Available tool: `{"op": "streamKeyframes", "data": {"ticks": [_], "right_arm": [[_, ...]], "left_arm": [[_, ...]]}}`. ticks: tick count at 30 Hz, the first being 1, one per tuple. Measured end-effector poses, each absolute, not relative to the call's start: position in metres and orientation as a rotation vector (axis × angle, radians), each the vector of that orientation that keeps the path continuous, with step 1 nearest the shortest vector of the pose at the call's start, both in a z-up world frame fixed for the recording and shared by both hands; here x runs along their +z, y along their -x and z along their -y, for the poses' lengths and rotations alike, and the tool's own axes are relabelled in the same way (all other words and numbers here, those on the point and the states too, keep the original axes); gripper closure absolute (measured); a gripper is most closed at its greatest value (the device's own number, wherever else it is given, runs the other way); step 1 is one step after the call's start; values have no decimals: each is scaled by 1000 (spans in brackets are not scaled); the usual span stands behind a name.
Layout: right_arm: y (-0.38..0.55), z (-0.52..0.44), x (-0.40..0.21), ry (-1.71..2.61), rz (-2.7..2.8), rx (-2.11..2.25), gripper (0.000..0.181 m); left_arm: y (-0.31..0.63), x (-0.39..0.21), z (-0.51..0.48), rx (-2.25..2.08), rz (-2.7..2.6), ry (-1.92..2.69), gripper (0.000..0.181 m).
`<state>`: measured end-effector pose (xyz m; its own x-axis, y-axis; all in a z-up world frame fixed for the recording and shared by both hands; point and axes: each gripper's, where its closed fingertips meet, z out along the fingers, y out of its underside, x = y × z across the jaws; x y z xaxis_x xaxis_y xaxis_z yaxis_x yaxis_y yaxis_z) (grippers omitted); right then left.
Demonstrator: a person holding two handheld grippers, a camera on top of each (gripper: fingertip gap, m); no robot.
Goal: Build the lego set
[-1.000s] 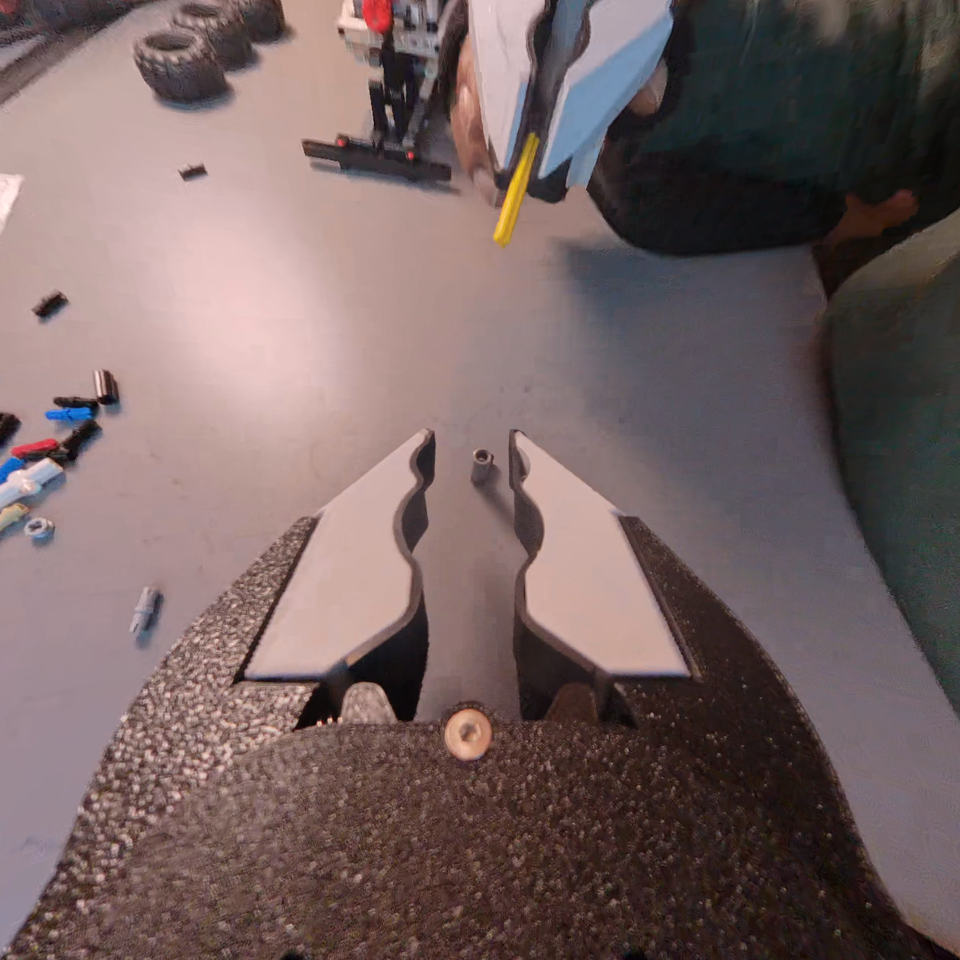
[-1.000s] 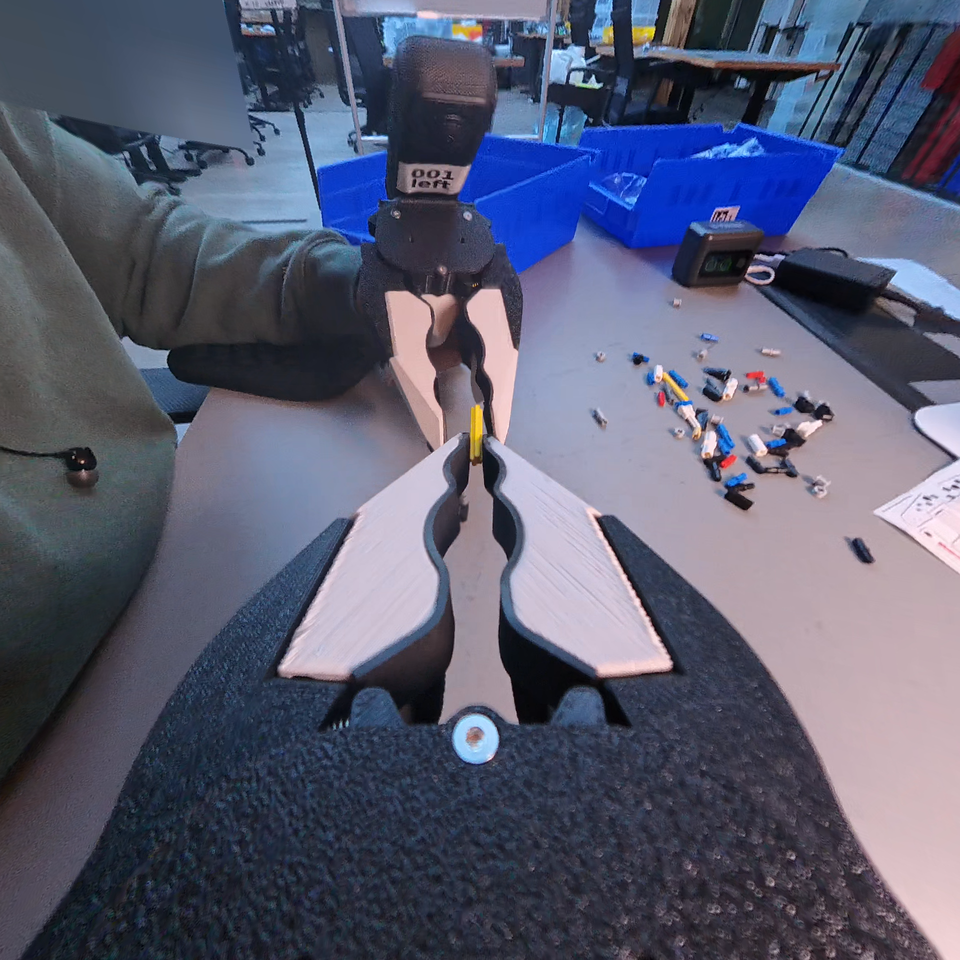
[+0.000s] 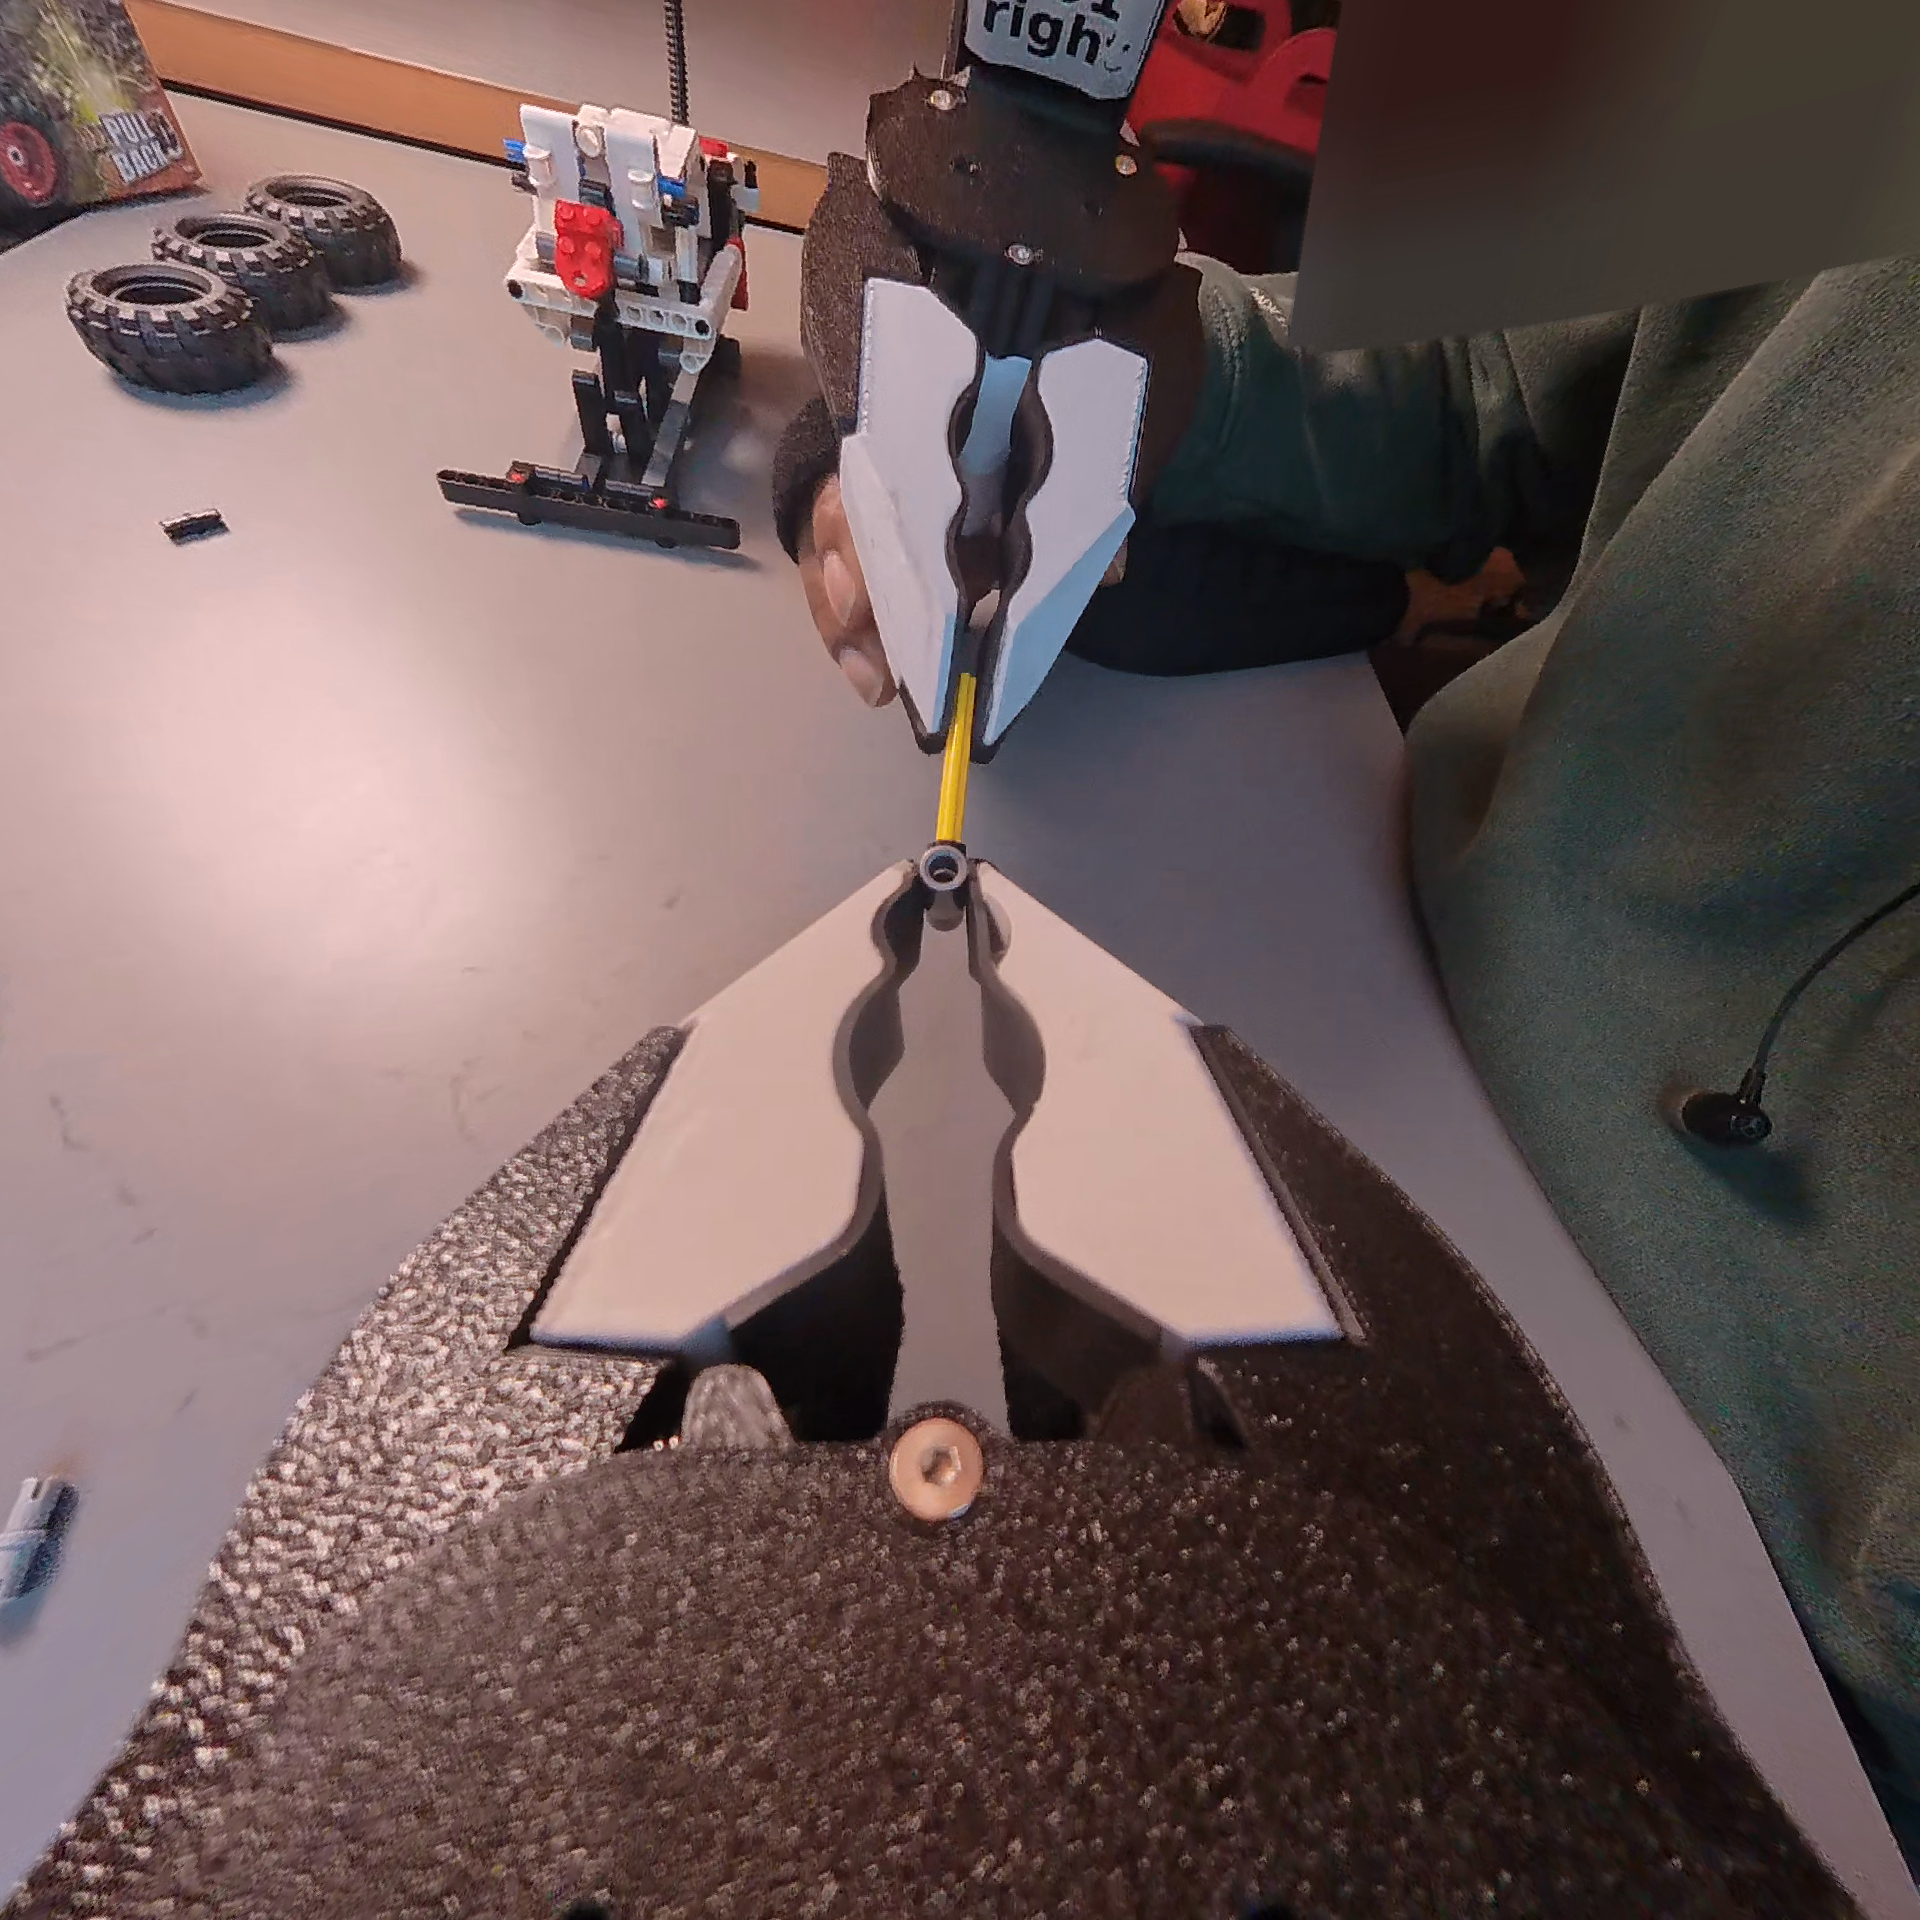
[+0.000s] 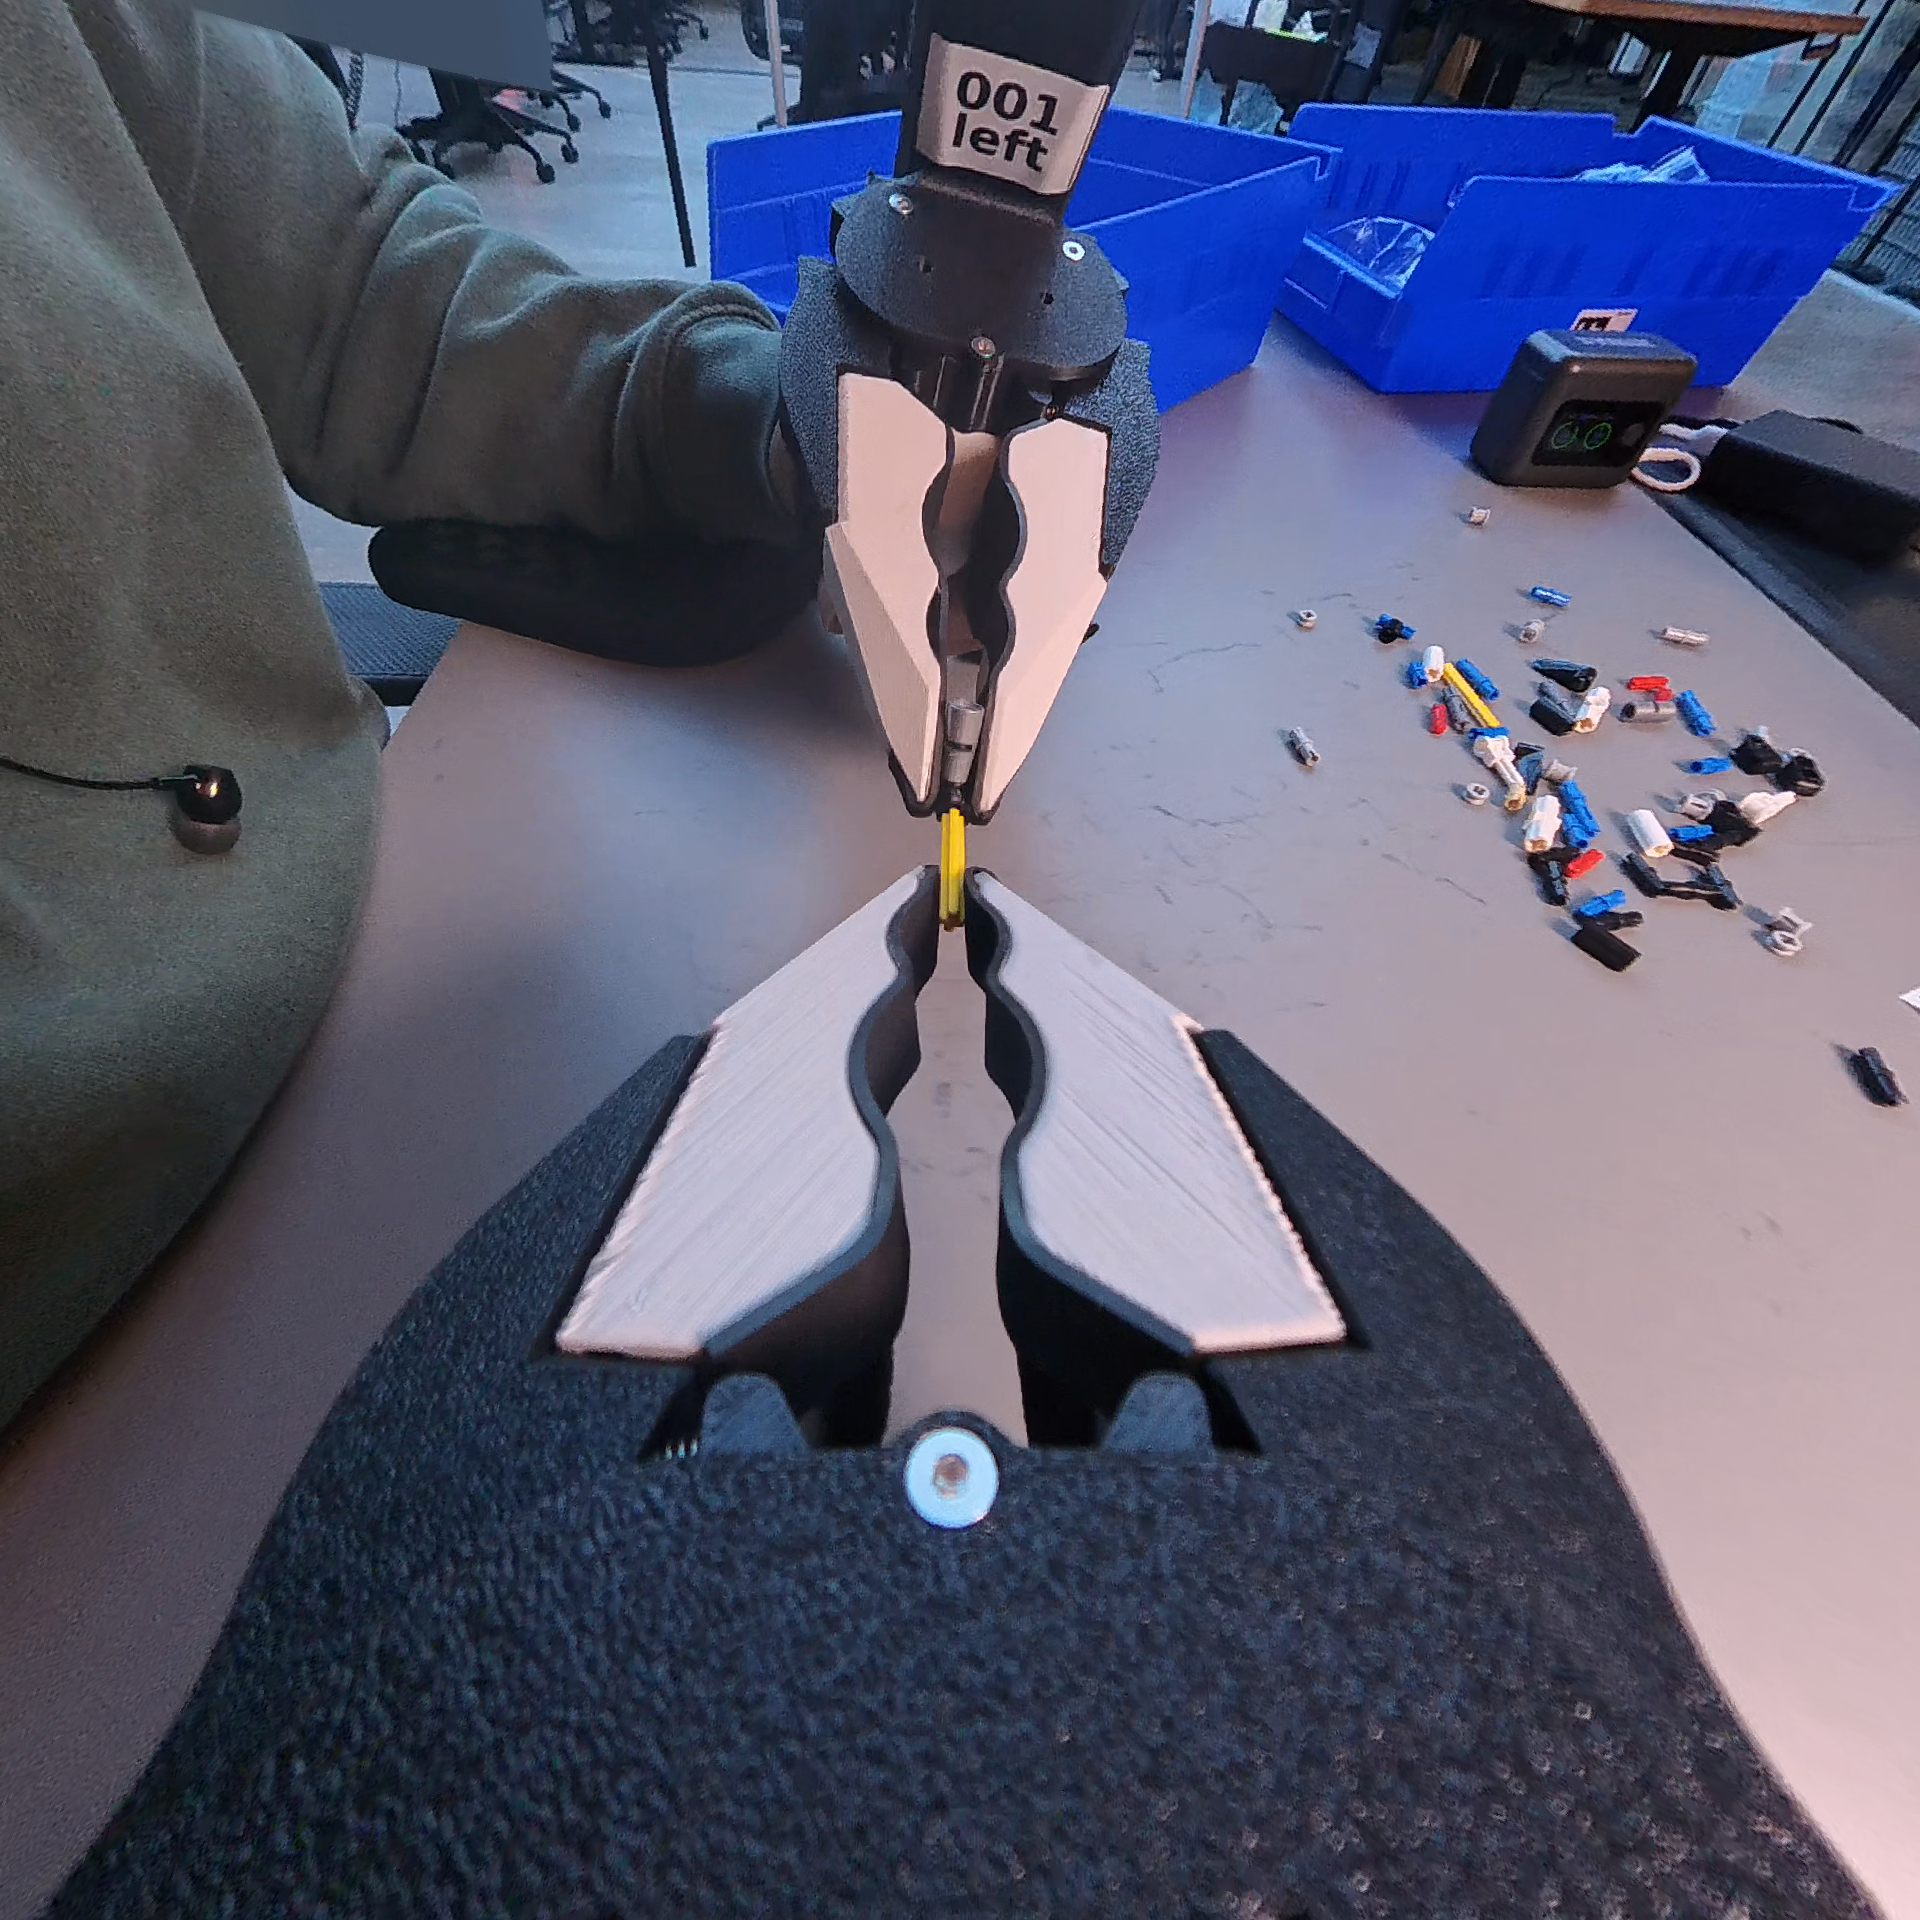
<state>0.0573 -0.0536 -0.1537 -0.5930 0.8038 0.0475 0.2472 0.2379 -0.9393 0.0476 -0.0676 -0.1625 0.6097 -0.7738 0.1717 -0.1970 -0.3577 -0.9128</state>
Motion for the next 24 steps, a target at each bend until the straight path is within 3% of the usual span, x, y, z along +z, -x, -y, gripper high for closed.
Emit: {"op": "streamKeyframes", "data": {"ticks": [24], "right_arm": [[-58,60,-147,910,1952,1394,178]], "left_arm": [[-52,-150,72,-797,-757,1823,175]]}}
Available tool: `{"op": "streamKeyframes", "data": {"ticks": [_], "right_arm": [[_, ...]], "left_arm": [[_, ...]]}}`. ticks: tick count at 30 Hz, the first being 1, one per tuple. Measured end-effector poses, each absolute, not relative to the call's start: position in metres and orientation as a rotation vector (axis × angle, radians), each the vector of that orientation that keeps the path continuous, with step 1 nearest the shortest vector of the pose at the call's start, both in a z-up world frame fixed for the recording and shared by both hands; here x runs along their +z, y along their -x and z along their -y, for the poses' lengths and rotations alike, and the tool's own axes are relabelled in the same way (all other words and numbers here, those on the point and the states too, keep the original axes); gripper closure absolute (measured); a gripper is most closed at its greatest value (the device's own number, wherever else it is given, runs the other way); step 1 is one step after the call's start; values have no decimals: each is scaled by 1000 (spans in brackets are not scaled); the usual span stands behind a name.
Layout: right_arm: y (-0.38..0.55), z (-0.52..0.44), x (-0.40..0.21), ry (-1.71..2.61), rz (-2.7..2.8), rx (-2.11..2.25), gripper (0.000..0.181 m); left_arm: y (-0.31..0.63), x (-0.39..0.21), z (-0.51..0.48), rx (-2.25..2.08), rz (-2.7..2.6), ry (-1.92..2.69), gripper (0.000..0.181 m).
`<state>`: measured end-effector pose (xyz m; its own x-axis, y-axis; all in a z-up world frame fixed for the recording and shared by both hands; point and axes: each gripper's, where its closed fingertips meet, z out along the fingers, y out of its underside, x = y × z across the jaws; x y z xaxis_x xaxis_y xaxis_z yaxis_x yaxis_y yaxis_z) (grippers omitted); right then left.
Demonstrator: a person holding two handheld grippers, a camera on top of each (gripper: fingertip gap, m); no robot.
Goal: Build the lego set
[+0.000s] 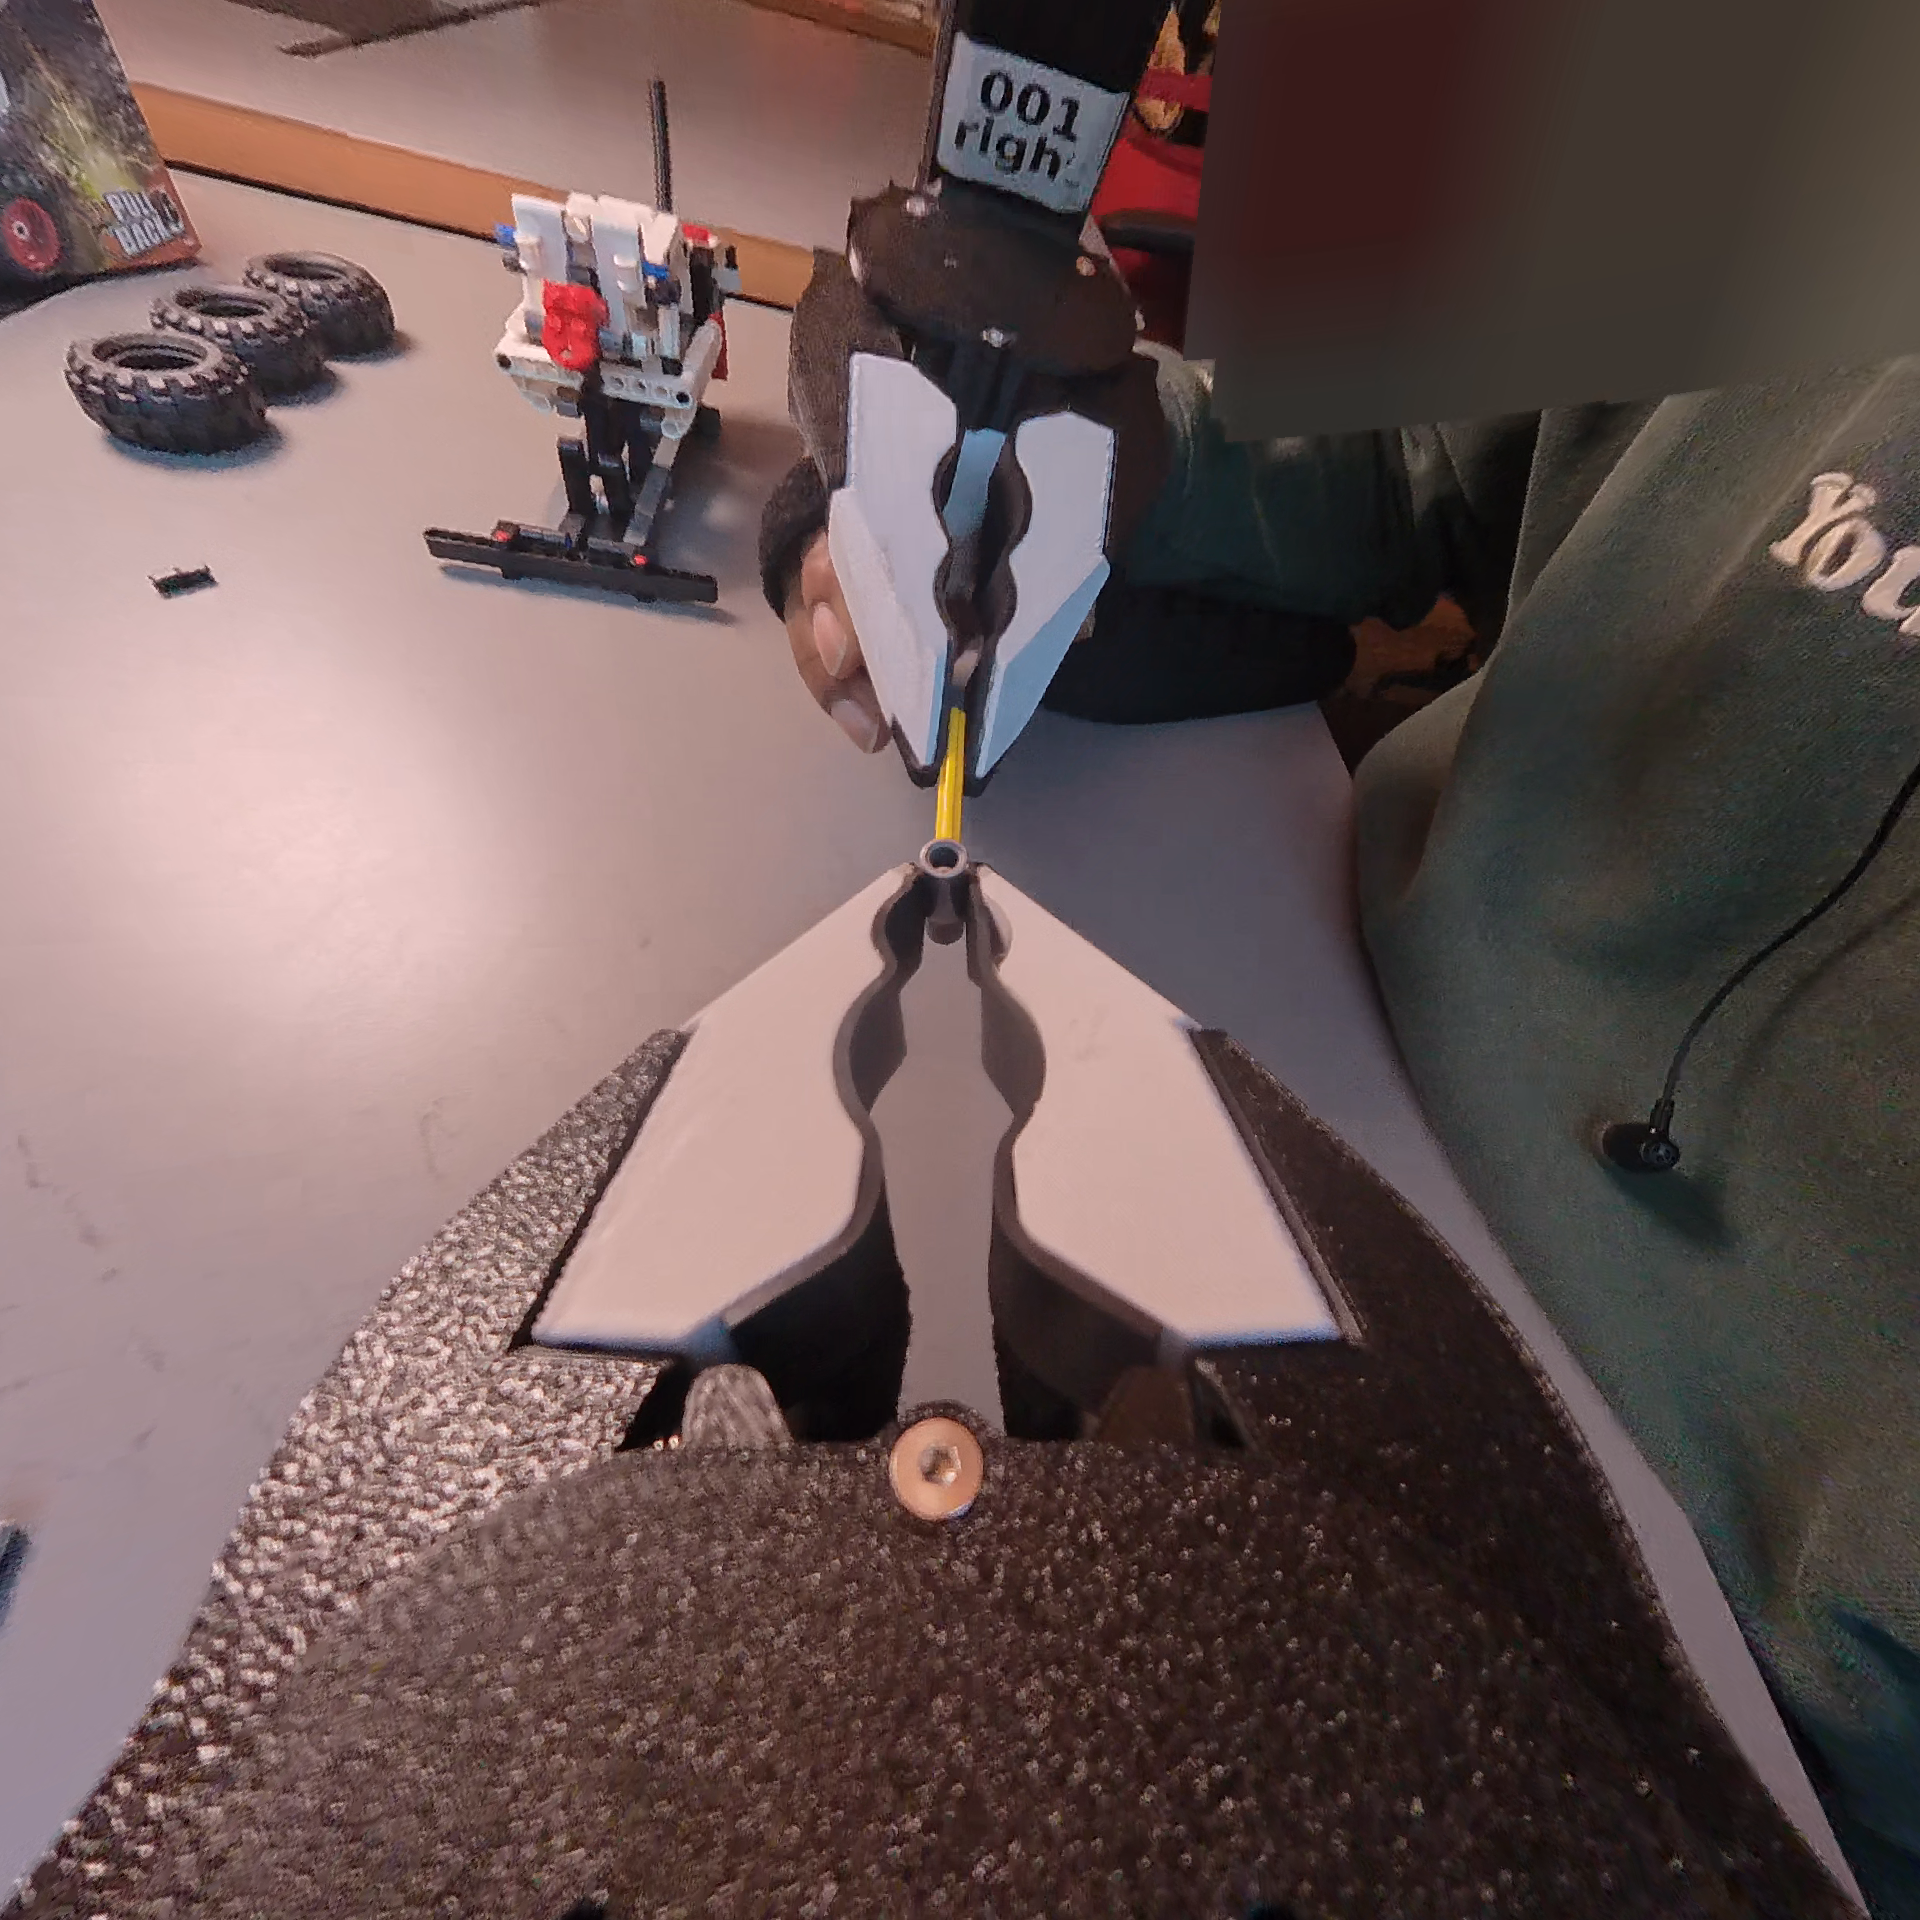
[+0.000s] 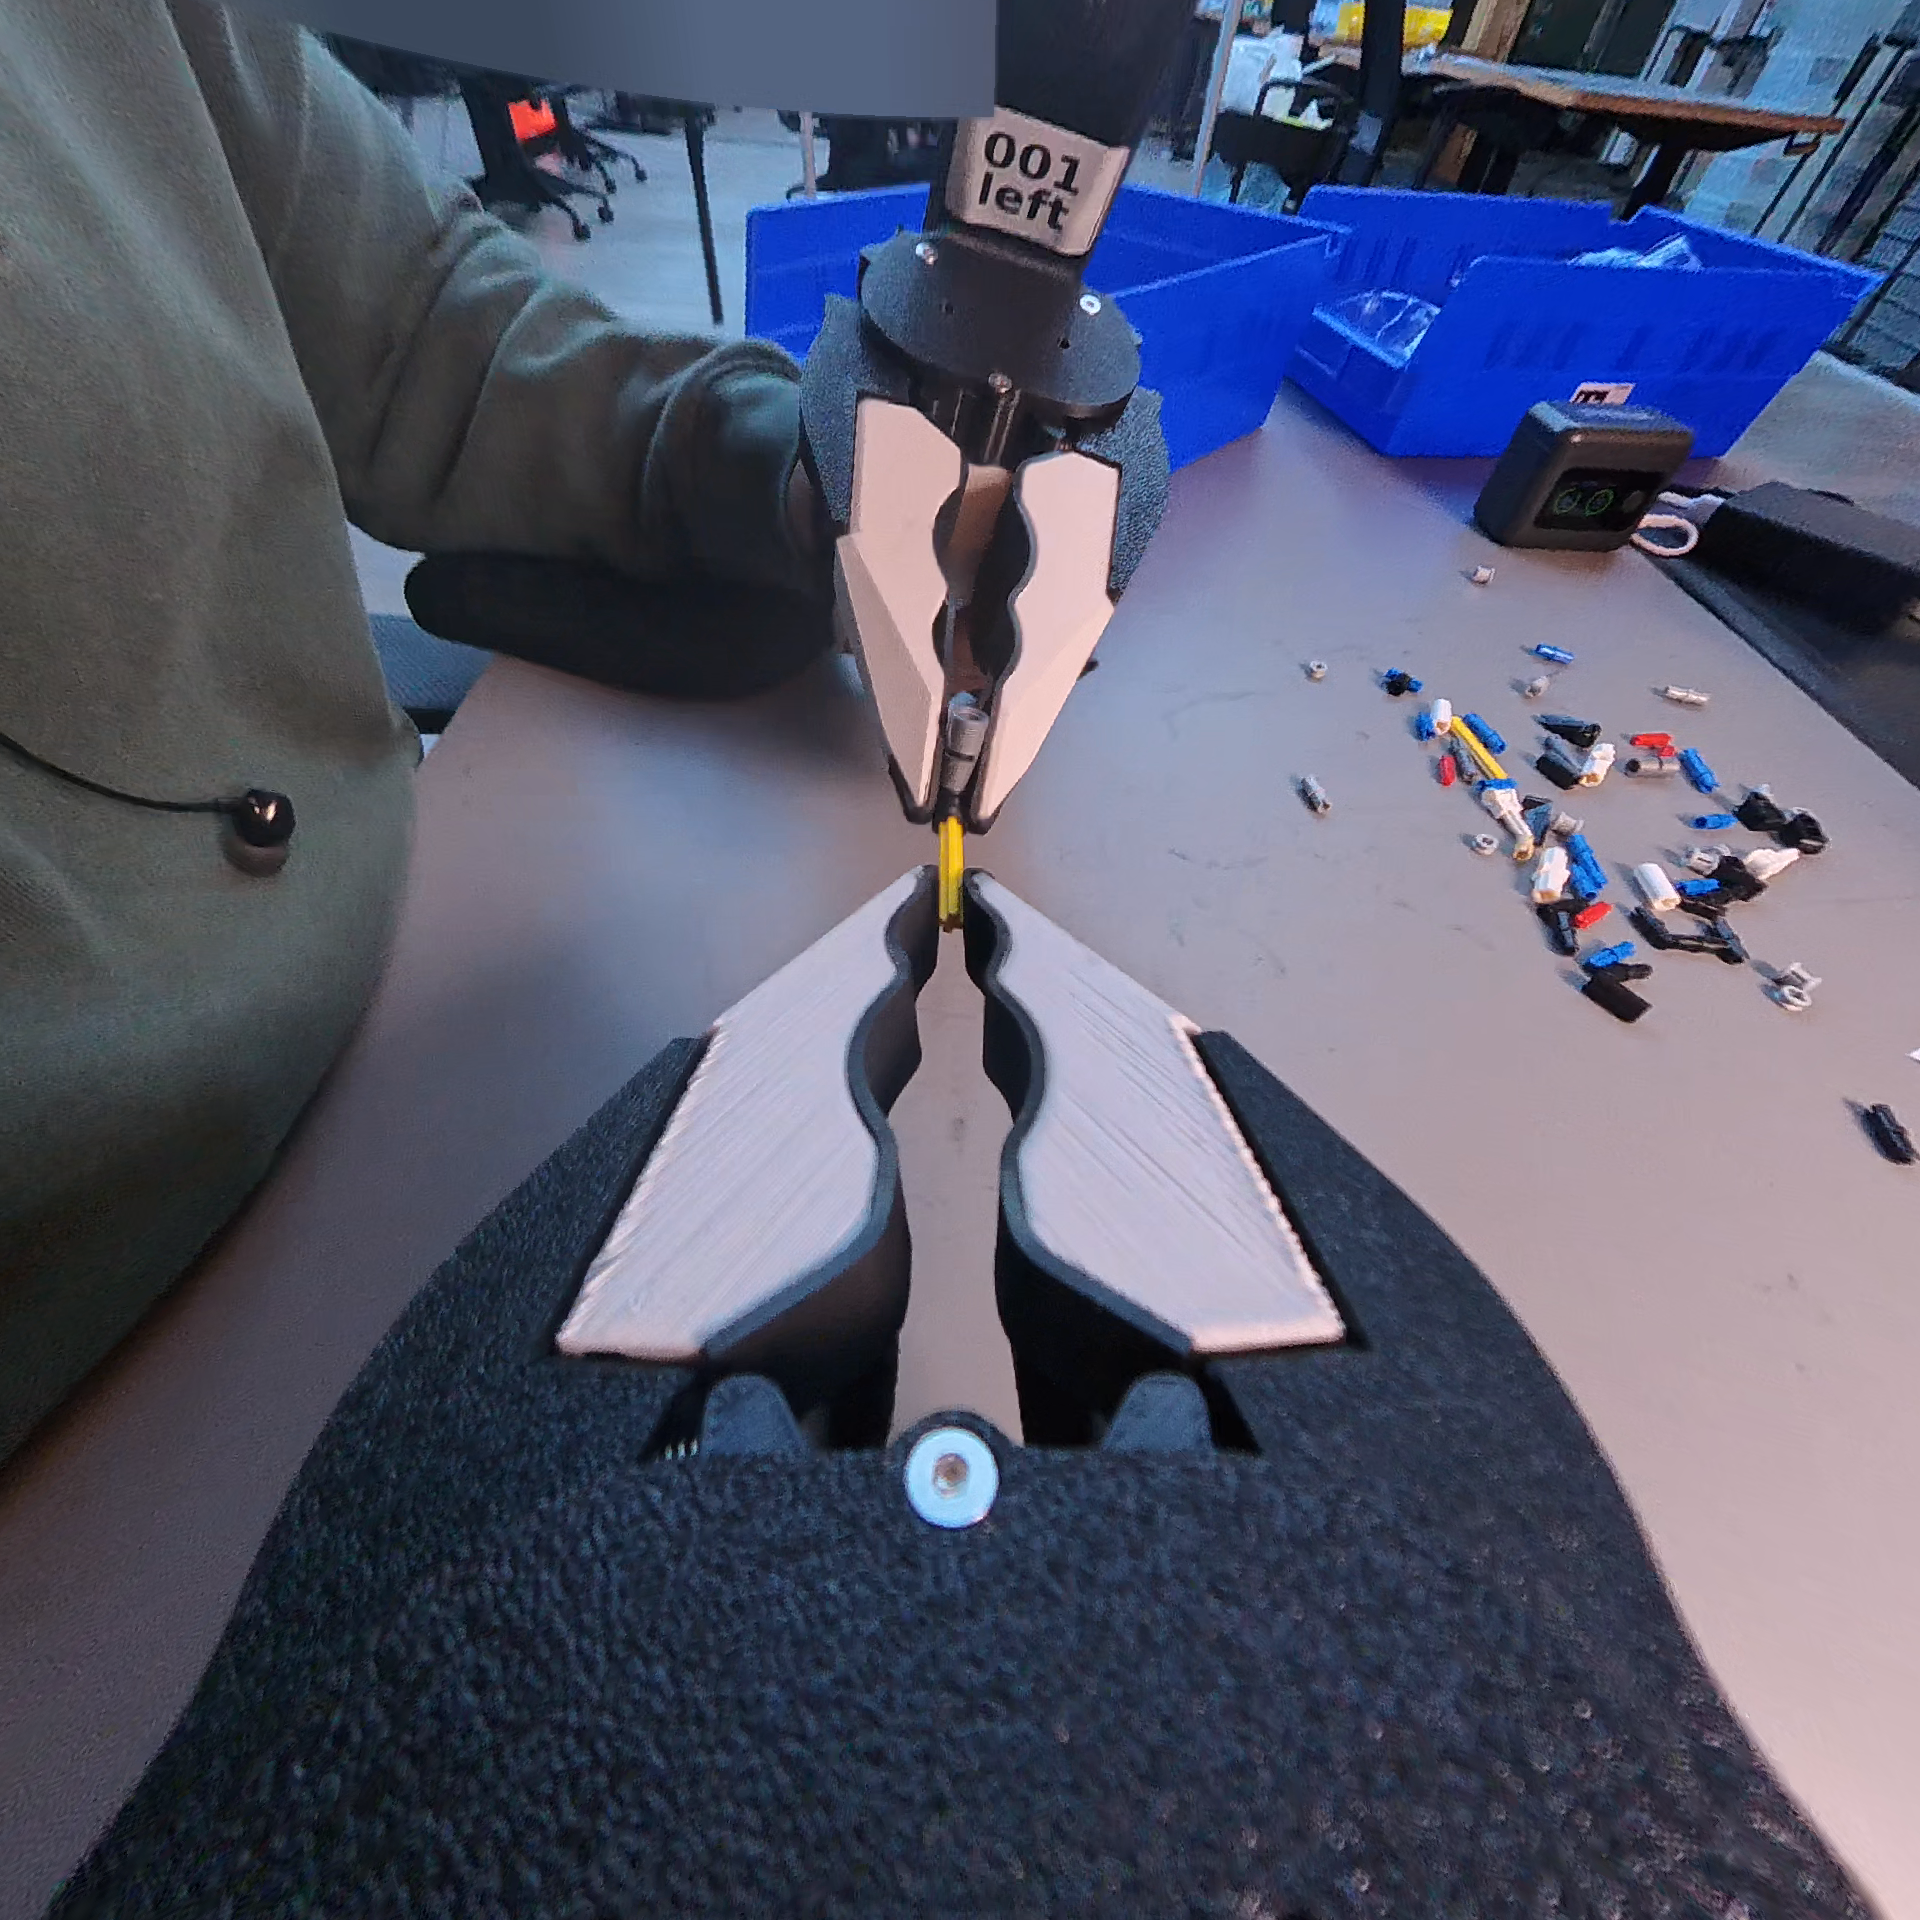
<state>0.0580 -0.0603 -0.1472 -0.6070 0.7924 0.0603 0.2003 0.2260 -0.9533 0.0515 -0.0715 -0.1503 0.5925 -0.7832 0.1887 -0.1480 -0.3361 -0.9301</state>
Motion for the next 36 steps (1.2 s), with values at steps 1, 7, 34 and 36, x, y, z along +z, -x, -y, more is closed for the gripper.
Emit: {"op": "streamKeyframes", "data": {"ticks": [1,7,34,36], "right_arm": [[-57,61,-143,911,1929,1421,178],[-54,61,-128,922,1831,1508,178],[-54,66,-131,887,1861,1462,178],[-54,66,-136,885,1881,1433,178]], "left_arm": [[-52,-145,71,-815,-741,1802,175],[-50,-128,69,-854,-680,1724,175],[-55,-132,72,-764,-735,1748,175],[-55,-136,72,-760,-743,1759,175]]}}
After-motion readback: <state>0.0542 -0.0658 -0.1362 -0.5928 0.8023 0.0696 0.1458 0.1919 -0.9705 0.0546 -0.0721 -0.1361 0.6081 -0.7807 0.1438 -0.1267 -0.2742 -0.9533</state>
